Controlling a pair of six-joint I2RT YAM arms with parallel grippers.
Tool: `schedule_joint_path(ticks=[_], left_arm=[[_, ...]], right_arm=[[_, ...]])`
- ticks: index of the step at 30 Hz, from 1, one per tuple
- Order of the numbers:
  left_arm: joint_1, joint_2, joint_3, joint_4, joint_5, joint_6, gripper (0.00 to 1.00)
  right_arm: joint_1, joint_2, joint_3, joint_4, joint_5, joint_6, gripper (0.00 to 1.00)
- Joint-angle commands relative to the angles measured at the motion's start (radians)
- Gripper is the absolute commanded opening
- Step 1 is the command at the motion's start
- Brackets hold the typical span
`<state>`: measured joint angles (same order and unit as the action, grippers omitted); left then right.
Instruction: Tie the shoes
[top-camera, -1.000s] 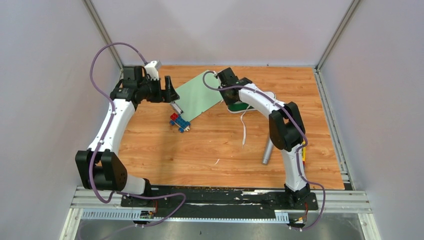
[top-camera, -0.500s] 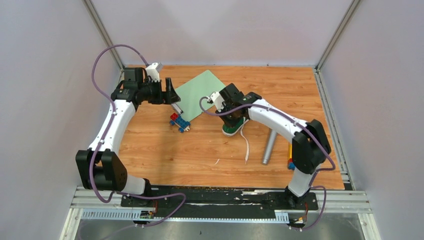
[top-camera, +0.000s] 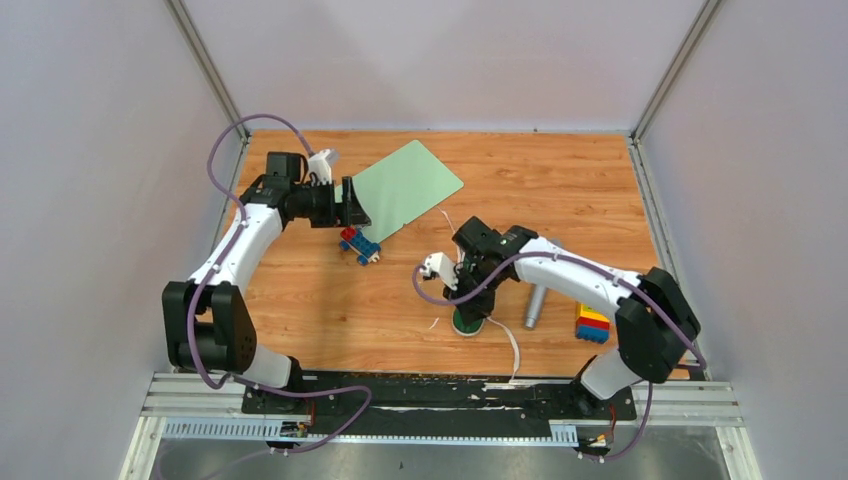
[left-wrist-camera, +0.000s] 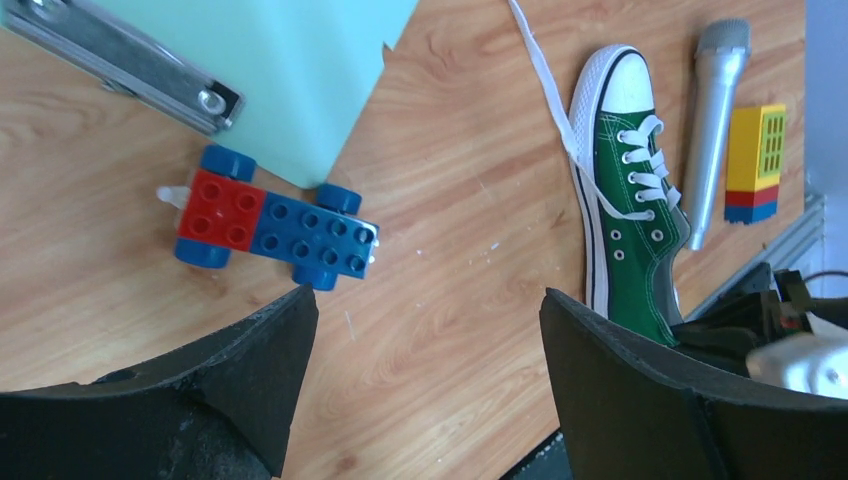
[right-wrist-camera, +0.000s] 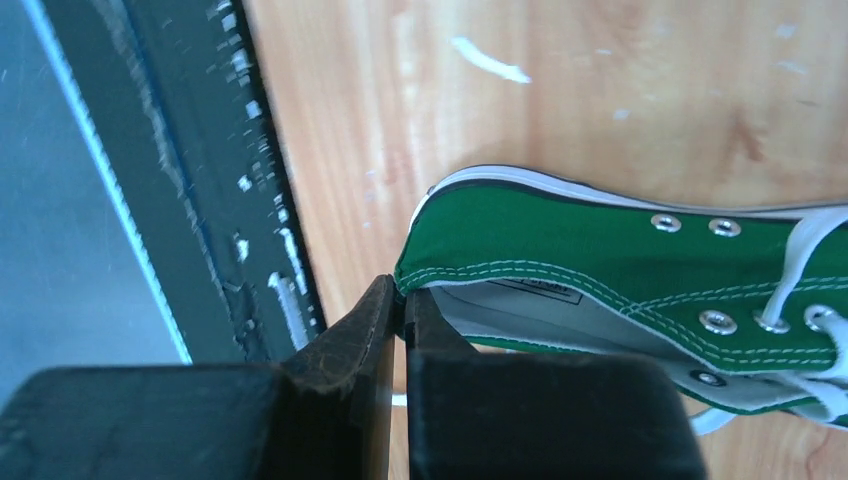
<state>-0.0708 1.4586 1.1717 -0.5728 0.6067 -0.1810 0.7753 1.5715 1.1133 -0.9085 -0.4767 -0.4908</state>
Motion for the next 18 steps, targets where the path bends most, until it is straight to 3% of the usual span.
schedule_joint_path(ticks=[1, 6, 10, 13, 16, 18], left_arm=[[-0.026, 0.001, -0.050, 0.061, 0.048, -0.039, 0.89], [-0.028, -0.036, -0.038, 0.020, 0.034, 0.001, 0.89], [-0.026, -0.086, -0.012, -0.027, 0.016, 0.031, 0.90], [-0.025, -0.128, -0.002, -0.047, -0.033, 0.038, 0.91], [-0.014, -0.158, 0.006, -0.067, -0.069, 0.040, 0.91], [-0.002, -0.179, 0.010, -0.080, -0.084, 0.048, 0.91]], right_arm=[[0.048, -0.133, -0.058, -0.001, -0.100, -0.177, 0.00], [0.015, -0.070, 0.035, -0.006, -0.022, -0.165, 0.41], [-0.068, 0.028, 0.261, -0.045, -0.029, -0.125, 0.58], [-0.133, 0.193, 0.474, -0.017, 0.043, 0.070, 0.59], [-0.202, 0.402, 0.730, -0.011, 0.216, 0.353, 0.56], [-0.221, 0.516, 0.829, -0.011, 0.302, 0.450, 0.55]])
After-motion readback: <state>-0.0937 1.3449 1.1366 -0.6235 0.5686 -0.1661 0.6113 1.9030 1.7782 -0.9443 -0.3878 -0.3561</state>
